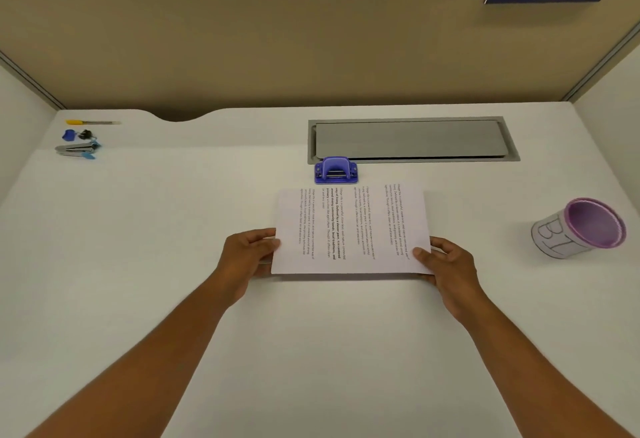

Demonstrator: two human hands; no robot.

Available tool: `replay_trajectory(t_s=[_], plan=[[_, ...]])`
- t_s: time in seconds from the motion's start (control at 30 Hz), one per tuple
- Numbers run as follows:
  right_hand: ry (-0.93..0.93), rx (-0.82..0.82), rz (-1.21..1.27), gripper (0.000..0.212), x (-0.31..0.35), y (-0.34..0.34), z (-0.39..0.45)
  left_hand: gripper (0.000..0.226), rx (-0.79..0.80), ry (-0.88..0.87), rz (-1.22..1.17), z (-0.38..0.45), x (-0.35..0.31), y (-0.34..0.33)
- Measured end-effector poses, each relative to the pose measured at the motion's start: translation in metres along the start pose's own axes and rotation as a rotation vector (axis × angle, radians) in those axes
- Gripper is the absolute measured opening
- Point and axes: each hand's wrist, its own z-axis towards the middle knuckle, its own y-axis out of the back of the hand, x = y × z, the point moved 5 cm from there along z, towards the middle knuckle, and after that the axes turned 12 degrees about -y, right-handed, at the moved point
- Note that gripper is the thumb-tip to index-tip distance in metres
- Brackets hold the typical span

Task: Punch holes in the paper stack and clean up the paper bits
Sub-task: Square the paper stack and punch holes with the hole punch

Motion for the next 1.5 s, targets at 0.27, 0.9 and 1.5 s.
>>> replay_trajectory(t_s=[0.27, 0.9, 1.5], plan=[[0.014, -0.001, -0.022, 0.025, 0.016, -0.010, 0.014, 0.023, -0.065, -0.044, 0.064, 0.020, -0.002, -0.002], [-0.017, -0.041, -0.006, 0.027, 0.017, -0.021, 0.018, 0.019, -0.142, -0.056, 0.103, 0.033, 0.002, 0.004], [-0.037, -0.069, 0.050, 0.032, 0.029, -0.026, 0.021, 0.021, -0.174, -0.005, 0.054, 0.038, -0.007, 0.002]])
